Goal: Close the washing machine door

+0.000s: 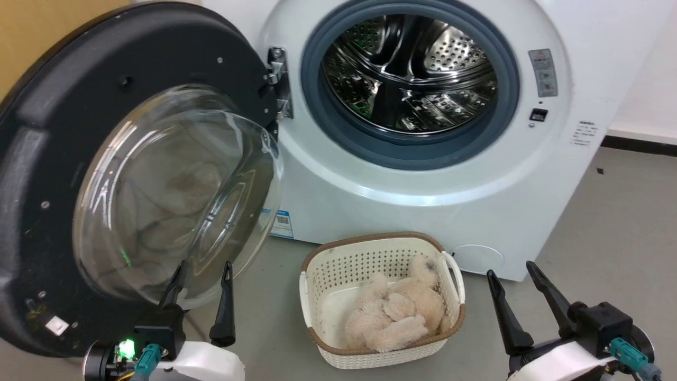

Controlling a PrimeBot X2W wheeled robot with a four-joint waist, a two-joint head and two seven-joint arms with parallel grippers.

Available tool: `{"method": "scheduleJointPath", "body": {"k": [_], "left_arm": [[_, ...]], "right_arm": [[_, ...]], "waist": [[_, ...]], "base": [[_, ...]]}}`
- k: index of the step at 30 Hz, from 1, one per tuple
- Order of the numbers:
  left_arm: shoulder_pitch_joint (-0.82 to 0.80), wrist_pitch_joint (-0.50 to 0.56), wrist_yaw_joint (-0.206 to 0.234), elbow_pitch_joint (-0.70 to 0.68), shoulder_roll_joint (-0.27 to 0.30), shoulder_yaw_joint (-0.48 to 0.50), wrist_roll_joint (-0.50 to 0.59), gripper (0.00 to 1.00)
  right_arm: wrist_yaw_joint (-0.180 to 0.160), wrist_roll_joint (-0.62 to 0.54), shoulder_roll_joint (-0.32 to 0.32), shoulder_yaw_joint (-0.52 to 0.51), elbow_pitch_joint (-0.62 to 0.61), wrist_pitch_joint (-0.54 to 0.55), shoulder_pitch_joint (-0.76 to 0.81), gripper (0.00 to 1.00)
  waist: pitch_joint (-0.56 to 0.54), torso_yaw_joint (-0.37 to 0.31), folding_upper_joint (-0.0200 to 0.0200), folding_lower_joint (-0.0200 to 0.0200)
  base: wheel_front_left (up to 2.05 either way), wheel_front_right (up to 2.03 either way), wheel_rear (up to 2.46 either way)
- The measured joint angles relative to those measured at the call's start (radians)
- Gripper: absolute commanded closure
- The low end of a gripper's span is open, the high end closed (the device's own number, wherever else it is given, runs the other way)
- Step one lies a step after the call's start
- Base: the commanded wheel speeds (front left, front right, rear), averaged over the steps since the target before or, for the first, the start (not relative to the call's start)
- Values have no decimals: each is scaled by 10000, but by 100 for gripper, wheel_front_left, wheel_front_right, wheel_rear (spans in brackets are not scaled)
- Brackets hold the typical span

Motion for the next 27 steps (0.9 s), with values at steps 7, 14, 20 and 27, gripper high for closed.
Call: {"method": "scheduleJointPath", "body": {"k": [7,14,20,27], "left_arm": [[43,-142,0,-25,0,-8,-6,0],[125,-307,0,-42,0,-10,-15,0],[151,-407,0,-79,0,6,-86,0],[202,-548,29,-150,0,25,-107,0]], "right_arm": [[0,169,-59,98,59,-146,84,0],[-2,313,-86,150,138,-288,110,0],[0,387,-96,249,203,-418,113,0],[0,617,-157,382,290,-581,113,0]], "waist": [[-38,451,0,0],[-37,928,0,0],[-13,1272,0,0],[17,1583,0,0]], "base": [[0,0,0],[0,0,0],[0,0,0],[0,0,0]]}}
